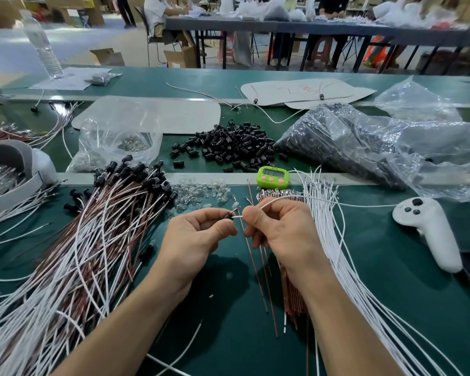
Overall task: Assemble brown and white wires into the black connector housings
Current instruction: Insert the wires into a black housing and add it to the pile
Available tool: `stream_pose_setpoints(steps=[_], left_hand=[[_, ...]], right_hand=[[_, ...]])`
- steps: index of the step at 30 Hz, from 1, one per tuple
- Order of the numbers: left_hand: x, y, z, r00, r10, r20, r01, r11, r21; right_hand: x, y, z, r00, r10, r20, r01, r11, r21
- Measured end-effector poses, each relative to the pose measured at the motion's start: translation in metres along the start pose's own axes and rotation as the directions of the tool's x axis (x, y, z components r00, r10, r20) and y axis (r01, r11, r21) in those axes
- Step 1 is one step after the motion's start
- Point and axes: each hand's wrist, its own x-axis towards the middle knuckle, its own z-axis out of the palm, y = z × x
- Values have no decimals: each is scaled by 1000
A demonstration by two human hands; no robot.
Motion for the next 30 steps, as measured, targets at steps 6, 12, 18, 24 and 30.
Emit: stream_pose_setpoints(steps=[6,12,18,24,30], left_hand=[[-3,2,1,999,35,16,-36,999,30],[-3,4,1,996,85,8,-85,996,23],[-4,3,0,990,139,13,-139,988,61],[-4,3,-2,990,139,5,-139,987,78],[-4,6,-1,989,145,-9,-144,988,49]], right_hand=[[1,1,-1,1000,-23,-13,22,997,-69],[2,0,-4,1000,-13,-24,10,991,-131],[1,-1,-8,1000,-30,-11,26,969,-245],[-1,-5,-5,999,-42,28,47,973,-225],[-1,-3,-2,1000,-20,-20,17,992,-122]])
